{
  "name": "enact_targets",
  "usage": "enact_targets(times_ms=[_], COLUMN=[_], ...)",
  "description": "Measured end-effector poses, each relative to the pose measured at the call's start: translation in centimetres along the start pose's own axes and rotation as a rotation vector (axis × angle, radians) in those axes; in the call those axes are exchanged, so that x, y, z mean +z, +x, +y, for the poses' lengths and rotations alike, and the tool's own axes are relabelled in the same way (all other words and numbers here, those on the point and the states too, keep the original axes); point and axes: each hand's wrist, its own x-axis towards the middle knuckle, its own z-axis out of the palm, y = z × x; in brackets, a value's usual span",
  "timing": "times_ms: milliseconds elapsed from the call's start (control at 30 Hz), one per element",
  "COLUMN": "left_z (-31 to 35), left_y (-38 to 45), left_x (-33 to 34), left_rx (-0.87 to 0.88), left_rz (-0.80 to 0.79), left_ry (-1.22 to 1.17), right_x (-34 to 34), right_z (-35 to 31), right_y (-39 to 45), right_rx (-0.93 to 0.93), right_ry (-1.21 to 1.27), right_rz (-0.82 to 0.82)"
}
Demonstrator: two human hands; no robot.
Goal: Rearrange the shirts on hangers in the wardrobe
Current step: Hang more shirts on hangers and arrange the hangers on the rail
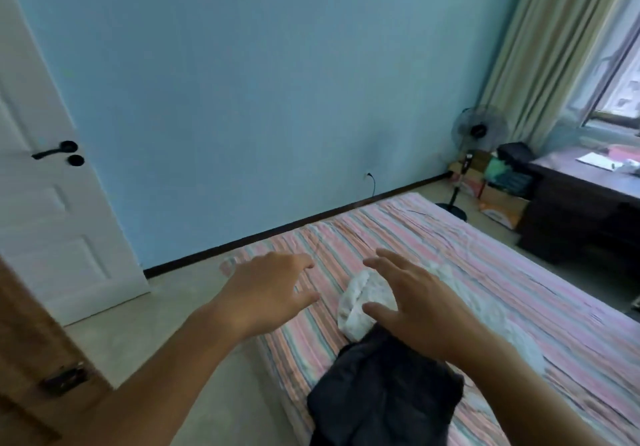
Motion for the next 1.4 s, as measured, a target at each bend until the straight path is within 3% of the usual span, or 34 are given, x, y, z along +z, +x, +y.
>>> enact_targets(times_ms=[267,533,800,1067,1400], left_z=[5.0,8.6,10.6,10.3,6.8], left_y=[11.9,24.0,33.2,41.7,46.9], left_x=[6.8,17.4,29.8,44.5,58.6], left_rx=[0.124,0.130,0.045,0.066,0.027], left_rz=[-0.055,-0.267,-0.432,-0.601,-0.639], left_ry=[-0.039,-0.068,-0.210,-0.099,0.034], right_x=[0.7,6.0,14.7,25.9,39.3], right_z=[12.2,25.5,37.0,48.2,57.2], right_y=[0.0,2.2,5.1,6.5,8.7], right_rx=[0.262,0.476,0.577,0.659,0.765], right_ry=[-0.008,0.059,0.041,0.058,0.172], right_rz=[-0.009,-0.114,-0.227,-0.340,-0.492])
